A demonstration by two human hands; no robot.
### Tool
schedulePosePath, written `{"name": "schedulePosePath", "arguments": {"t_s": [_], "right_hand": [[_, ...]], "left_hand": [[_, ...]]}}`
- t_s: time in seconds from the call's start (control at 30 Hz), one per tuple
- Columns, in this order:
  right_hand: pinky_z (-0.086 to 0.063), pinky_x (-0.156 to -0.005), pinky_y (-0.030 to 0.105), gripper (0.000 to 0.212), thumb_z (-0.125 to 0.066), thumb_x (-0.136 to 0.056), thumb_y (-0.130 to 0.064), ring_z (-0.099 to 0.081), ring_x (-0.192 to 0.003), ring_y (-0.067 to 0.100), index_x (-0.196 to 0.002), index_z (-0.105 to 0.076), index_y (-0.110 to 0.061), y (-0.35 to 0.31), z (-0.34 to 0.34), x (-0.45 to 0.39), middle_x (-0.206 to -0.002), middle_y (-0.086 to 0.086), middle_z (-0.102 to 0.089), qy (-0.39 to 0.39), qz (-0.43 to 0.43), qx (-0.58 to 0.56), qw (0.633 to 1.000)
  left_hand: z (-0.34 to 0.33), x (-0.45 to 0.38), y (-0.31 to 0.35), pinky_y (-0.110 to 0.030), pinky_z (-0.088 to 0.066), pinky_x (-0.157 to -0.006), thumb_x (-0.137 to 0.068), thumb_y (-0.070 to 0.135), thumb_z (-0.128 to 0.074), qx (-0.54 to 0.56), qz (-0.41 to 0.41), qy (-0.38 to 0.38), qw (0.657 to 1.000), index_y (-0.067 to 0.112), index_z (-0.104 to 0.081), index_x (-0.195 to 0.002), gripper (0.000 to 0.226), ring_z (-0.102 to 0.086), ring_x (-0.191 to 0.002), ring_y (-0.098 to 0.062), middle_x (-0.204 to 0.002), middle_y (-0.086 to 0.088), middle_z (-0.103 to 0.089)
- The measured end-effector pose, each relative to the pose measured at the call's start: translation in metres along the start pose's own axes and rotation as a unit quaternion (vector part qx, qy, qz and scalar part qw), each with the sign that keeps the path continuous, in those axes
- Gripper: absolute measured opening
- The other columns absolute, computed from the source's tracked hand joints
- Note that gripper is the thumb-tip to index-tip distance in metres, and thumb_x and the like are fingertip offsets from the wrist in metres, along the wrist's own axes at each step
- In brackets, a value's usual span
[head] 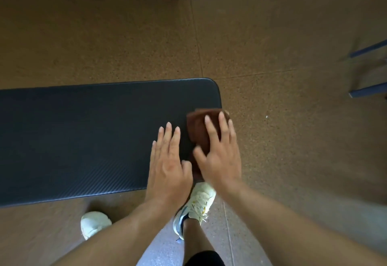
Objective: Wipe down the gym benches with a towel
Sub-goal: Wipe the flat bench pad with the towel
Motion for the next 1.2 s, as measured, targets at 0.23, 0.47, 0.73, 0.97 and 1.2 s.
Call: {"name": "schedulePosePath", "arguments": {"t_s": [0.23,0.47,0.73,0.97,1.2], "right_hand": [[-0.043,-0.102,0.04,0.069,-0.052,-0.096,-0.055,-0.054,-0.126,0.017,-0.16,-0.026,-0.047,-0.021,0.037,-0.107,-0.154,-0.007,-0.047,-0.005,-0.117,-0.151,0.982],[-0.05,-0.095,0.043,0.045,-0.044,-0.099,-0.063,-0.066,-0.108,0.025,-0.133,-0.058,-0.037,0.018,0.006,0.013,-0.106,-0.008,-0.065,0.088,-0.334,-0.207,0.915],[-0.027,-0.124,0.054,0.064,-0.048,-0.102,-0.052,-0.033,-0.153,0.031,-0.161,-0.034,-0.029,-0.014,-0.041,0.057,-0.166,0.003,-0.037,0.275,-0.409,-0.213,0.844],[0.005,-0.131,0.049,0.062,-0.048,-0.102,-0.04,0.001,-0.163,0.021,-0.161,-0.033,-0.033,-0.117,-0.091,0.083,-0.174,-0.006,-0.019,0.168,-0.207,-0.035,0.963],[-0.035,-0.121,0.04,0.032,-0.05,-0.1,-0.042,-0.045,-0.144,0.006,-0.126,-0.061,-0.056,-0.243,-0.127,0.096,-0.145,-0.024,-0.053,-0.003,-0.14,-0.361,0.922]], "left_hand": [[0.014,0.006,-0.025,-0.032,0.004,-0.127,-0.101,0.02,-0.049,-0.044,-0.007,0.01,0.999,0.02,-0.016,-0.161,0.069,0.01,-0.155,-0.004,-0.171,0.005,-0.001],[0.04,0.03,-0.054,-0.033,0.004,-0.127,-0.101,0.018,-0.048,-0.019,0.001,0.009,1.0,0.02,-0.016,-0.162,0.068,0.013,-0.154,-0.001,-0.171,0.008,0.001],[0.089,0.064,-0.13,-0.037,0.001,-0.128,-0.101,0.018,-0.047,0.015,0.025,0.016,0.999,0.022,-0.015,-0.161,0.068,0.014,-0.154,0.0,-0.17,0.009,0.001],[0.132,0.092,-0.188,-0.031,-0.022,-0.123,-0.1,0.016,-0.054,0.063,0.025,0.059,0.996,0.023,-0.039,-0.154,0.057,-0.023,-0.15,-0.002,-0.162,0.012,-0.032],[0.174,0.086,-0.216,-0.041,-0.054,-0.1,-0.106,0.027,-0.047,0.283,0.192,0.157,0.927,0.032,-0.057,-0.131,0.028,-0.066,-0.107,-0.004,-0.119,0.014,-0.068]]}}
Point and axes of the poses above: each hand's wrist, its own x-axis away from the middle knuckle, its own z-axis out of the back of the hand, y = z × x, the point moved 5 cm from there along -x, towards the middle knuckle
